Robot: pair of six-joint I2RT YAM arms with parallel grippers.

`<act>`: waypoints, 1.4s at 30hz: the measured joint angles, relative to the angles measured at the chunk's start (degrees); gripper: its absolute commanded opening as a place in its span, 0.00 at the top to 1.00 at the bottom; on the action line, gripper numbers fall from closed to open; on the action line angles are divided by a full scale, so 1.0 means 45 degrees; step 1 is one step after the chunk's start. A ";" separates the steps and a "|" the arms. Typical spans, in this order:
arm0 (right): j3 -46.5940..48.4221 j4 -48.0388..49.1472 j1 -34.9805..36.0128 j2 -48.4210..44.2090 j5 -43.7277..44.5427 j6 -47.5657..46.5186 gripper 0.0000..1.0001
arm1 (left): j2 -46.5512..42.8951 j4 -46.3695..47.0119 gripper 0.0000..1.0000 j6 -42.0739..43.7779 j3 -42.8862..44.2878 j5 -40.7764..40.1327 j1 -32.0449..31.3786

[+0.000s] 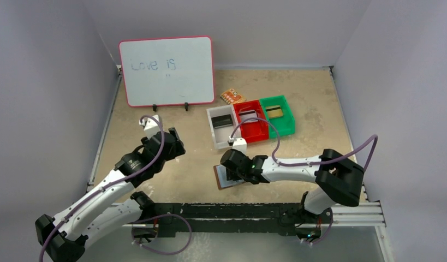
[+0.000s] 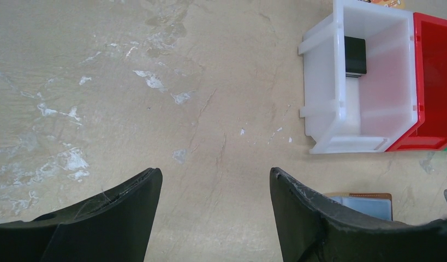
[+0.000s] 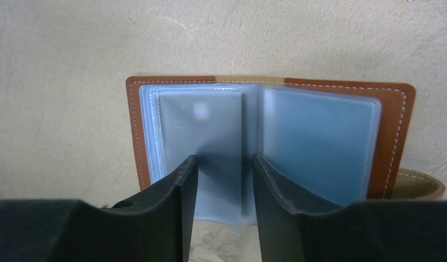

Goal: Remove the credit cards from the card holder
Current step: Remove the credit card from the card holder.

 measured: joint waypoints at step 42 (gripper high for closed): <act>-0.3580 0.6266 -0.2540 -0.0661 -0.4187 0.2953 1.00 | 0.4673 0.8510 0.32 -0.3813 -0.2487 0.4940 -0.3230</act>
